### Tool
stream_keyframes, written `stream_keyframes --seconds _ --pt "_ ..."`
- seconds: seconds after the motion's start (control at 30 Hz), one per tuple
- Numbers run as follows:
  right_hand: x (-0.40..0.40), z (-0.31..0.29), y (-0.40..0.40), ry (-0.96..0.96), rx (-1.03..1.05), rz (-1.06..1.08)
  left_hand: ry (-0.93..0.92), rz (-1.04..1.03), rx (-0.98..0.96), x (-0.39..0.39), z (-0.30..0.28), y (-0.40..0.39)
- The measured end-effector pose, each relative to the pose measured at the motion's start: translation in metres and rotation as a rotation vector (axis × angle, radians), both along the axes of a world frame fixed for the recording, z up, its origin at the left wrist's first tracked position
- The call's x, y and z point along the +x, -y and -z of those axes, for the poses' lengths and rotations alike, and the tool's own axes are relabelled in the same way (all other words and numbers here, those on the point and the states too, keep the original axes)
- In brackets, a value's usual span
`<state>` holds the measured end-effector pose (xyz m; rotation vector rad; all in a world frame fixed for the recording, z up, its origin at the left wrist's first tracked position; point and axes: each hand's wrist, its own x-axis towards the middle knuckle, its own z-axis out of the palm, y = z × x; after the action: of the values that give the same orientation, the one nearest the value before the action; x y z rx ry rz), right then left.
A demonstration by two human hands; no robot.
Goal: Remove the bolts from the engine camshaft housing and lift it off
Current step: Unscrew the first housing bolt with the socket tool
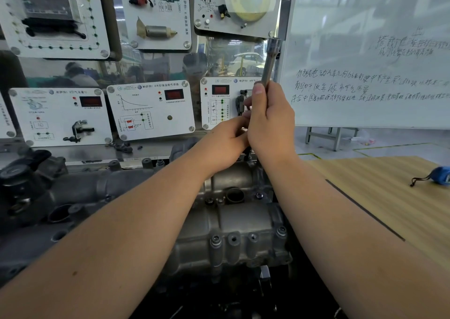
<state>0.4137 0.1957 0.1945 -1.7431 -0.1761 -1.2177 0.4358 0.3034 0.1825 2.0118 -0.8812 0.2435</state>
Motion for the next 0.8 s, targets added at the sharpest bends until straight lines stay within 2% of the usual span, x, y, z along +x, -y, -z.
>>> stream_keyframes --seconds 0.8 --pt "0.0030 0.0004 0.0030 -0.037 -0.027 -0.019 0.000 -0.015 0.014 -0.0010 -0.0005 -0.0003"
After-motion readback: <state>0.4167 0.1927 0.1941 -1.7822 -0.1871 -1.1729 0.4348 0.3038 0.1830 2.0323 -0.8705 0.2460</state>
